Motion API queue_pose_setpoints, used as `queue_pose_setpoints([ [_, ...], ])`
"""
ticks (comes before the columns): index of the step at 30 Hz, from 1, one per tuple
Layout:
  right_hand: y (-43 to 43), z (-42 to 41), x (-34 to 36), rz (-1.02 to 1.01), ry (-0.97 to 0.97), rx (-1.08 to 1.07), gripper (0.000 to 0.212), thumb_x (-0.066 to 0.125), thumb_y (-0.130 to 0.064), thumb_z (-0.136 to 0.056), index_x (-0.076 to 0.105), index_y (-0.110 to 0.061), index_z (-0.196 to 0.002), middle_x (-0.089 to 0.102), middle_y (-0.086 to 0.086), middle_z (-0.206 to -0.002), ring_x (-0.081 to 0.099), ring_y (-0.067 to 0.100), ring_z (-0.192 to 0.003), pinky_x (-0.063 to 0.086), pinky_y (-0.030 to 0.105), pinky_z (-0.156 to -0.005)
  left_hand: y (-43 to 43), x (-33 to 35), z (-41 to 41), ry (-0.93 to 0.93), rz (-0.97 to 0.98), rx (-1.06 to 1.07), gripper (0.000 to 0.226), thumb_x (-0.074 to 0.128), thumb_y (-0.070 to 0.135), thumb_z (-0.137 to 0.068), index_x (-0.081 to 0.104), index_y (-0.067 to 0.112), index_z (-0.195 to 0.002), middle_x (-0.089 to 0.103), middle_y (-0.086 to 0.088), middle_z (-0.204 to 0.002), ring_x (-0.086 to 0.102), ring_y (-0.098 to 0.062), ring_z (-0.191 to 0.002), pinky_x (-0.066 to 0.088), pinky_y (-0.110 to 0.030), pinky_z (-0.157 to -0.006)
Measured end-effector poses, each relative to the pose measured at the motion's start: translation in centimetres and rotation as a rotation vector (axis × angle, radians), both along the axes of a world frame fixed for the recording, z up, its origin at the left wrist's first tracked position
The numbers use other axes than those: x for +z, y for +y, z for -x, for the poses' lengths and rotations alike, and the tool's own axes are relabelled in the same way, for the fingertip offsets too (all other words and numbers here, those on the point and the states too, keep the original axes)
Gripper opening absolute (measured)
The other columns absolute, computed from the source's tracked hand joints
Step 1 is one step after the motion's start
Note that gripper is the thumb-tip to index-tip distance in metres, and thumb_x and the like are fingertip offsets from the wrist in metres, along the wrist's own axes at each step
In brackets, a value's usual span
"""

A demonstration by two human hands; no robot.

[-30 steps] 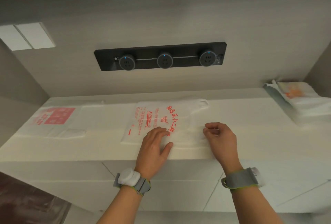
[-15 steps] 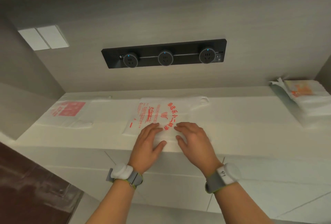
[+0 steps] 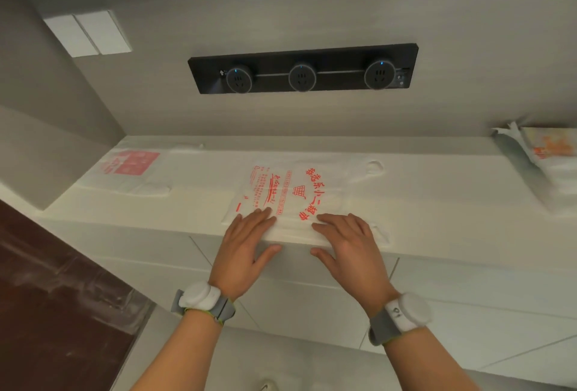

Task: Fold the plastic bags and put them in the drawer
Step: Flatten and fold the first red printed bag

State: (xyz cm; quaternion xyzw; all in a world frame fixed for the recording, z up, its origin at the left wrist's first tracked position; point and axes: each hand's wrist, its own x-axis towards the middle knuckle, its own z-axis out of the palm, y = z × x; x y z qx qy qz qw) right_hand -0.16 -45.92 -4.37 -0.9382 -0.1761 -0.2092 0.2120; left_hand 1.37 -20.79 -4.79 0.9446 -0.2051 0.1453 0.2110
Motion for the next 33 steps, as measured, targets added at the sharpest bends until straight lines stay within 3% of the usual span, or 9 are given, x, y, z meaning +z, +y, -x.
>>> queue_pose_setpoints([
  [5,-0.6,0.5,0.6,-0.019,-0.045,0.007,0.026,0.081,-0.031,-0.077,0.074,-0.024,-0.102,0.070,-0.009,-0.112,0.064,0.017,-0.103,0.035,0.034,-0.095,-0.1,-0.3,1.1,-0.143,-0.008,-0.005,0.037,0.056,0.030,-0.096,0.061,0.018,-0.131,0.056,0.004,-0.142,0.050,-0.018,-0.130,0.029,-0.030,-0.115],
  [9,-1.0,0.4,1.8,-0.048,-0.039,0.047,0.011,0.065,-0.026,-0.089,0.071,-0.025,-0.098,0.070,-0.011,-0.100,0.063,0.016,-0.090,0.041,0.034,-0.087,0.3,0.9,1.0,-0.147,0.026,0.022,0.032,0.055,0.028,-0.094,0.064,0.016,-0.121,0.061,0.001,-0.133,0.053,-0.020,-0.121,0.039,-0.030,-0.105],
  [17,-1.3,-0.5,5.0,-0.133,-0.026,0.032,0.012,0.064,-0.022,-0.093,0.072,-0.020,-0.101,0.066,-0.008,-0.104,0.062,0.013,-0.093,0.052,0.029,-0.073,1.8,2.7,0.3,-0.146,0.161,0.108,0.018,0.059,0.025,-0.095,0.069,0.015,-0.107,0.066,0.004,-0.114,0.059,-0.016,-0.109,0.044,-0.030,-0.096],
  [19,-1.2,-1.0,5.8,-0.121,-0.033,0.019,0.012,0.063,-0.023,-0.094,0.072,-0.021,-0.101,0.065,-0.008,-0.103,0.062,0.013,-0.092,0.051,0.028,-0.071,1.8,3.7,-0.4,-0.099,0.289,0.121,0.011,0.065,0.015,-0.094,0.069,0.014,-0.105,0.066,0.004,-0.107,0.062,-0.011,-0.103,0.049,-0.029,-0.092],
  [21,-1.2,-1.8,6.7,-0.101,-0.044,0.000,0.012,0.062,-0.024,-0.095,0.073,-0.021,-0.101,0.064,-0.008,-0.100,0.063,0.014,-0.089,0.050,0.027,-0.068,1.5,4.9,-1.3,-0.040,0.429,0.145,0.013,0.068,0.008,-0.092,0.068,0.014,-0.104,0.067,0.004,-0.105,0.062,0.001,-0.102,0.048,-0.017,-0.092],
  [24,-1.2,-3.4,8.3,-0.076,-0.048,-0.033,0.014,0.061,-0.026,-0.095,0.073,-0.021,-0.101,0.064,-0.007,-0.098,0.062,0.014,-0.083,0.046,0.025,-0.064,1.3,6.4,-3.2,0.020,0.569,0.183,0.018,0.069,0.009,-0.091,0.068,0.017,-0.107,0.069,0.008,-0.108,0.058,0.014,-0.102,0.040,-0.003,-0.089],
  [28,-1.0,-5.2,9.8,-0.036,-0.043,-0.060,0.015,0.058,-0.028,-0.097,0.072,-0.023,-0.097,0.066,-0.008,-0.096,0.063,0.016,-0.081,0.045,0.026,-0.064,1.2,7.2,-5.5,0.055,0.646,0.213,0.024,0.070,0.016,-0.091,0.066,0.020,-0.115,0.064,0.022,-0.114,0.054,0.019,-0.105,0.037,0.000,-0.085],
  [31,-0.7,-7.4,10.8,0.017,-0.023,-0.095,0.017,0.055,-0.030,-0.098,0.071,-0.024,-0.099,0.067,-0.007,-0.094,0.064,0.018,-0.077,0.046,0.028,-0.064,1.1,7.9,-7.9,0.066,0.645,0.218,0.031,0.071,0.018,-0.090,0.064,0.022,-0.120,0.063,0.019,-0.115,0.060,-0.005,-0.100,0.043,-0.018,-0.089],
  [33,-0.5,-9.0,11.2,0.063,0.008,-0.116,0.017,0.054,-0.029,-0.098,0.071,-0.024,-0.101,0.067,-0.006,-0.093,0.064,0.021,-0.076,0.046,0.029,-0.063,1.1,8.0,-9.6,0.093,0.621,0.231,0.037,0.073,0.017,-0.089,0.061,0.022,-0.123,0.067,-0.001,-0.115,0.059,-0.030,-0.101,0.046,-0.033,-0.089],
])
